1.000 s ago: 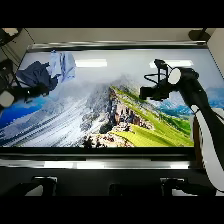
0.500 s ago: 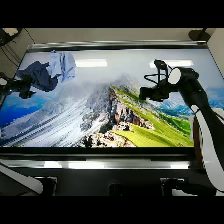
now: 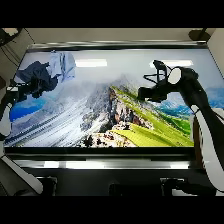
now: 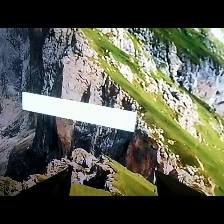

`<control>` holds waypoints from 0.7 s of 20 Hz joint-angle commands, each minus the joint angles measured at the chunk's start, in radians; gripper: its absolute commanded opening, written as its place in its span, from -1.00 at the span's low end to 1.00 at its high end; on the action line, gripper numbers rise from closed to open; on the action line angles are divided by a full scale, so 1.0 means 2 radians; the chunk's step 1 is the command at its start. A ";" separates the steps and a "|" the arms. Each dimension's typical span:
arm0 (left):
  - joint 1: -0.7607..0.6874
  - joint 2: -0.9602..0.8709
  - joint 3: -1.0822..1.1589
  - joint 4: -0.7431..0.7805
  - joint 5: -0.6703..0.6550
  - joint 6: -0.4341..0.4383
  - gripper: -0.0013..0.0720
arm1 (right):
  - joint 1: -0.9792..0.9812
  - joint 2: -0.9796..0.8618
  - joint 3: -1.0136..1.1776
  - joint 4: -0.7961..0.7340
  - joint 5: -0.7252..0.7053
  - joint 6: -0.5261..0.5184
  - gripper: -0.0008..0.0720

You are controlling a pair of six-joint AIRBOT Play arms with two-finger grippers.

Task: Fold the shirts.

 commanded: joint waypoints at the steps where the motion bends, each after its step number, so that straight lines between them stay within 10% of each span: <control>1: -0.001 -0.008 0.002 -0.074 -0.013 0.038 -0.86 | 0.000 0.001 0.001 0.019 0.006 -0.001 0.69; 6: -0.016 0.144 0.003 -0.006 -0.077 0.207 -0.89 | 0.000 0.049 0.010 -0.058 0.029 -0.030 0.69; 10: -0.061 0.362 0.002 0.206 -0.136 0.186 -0.89 | 0.000 0.145 0.010 -0.141 0.037 -0.030 0.69; 14: -0.134 0.517 -0.002 0.223 -0.235 0.144 -0.88 | 0.000 0.237 0.010 -0.146 0.048 -0.026 0.69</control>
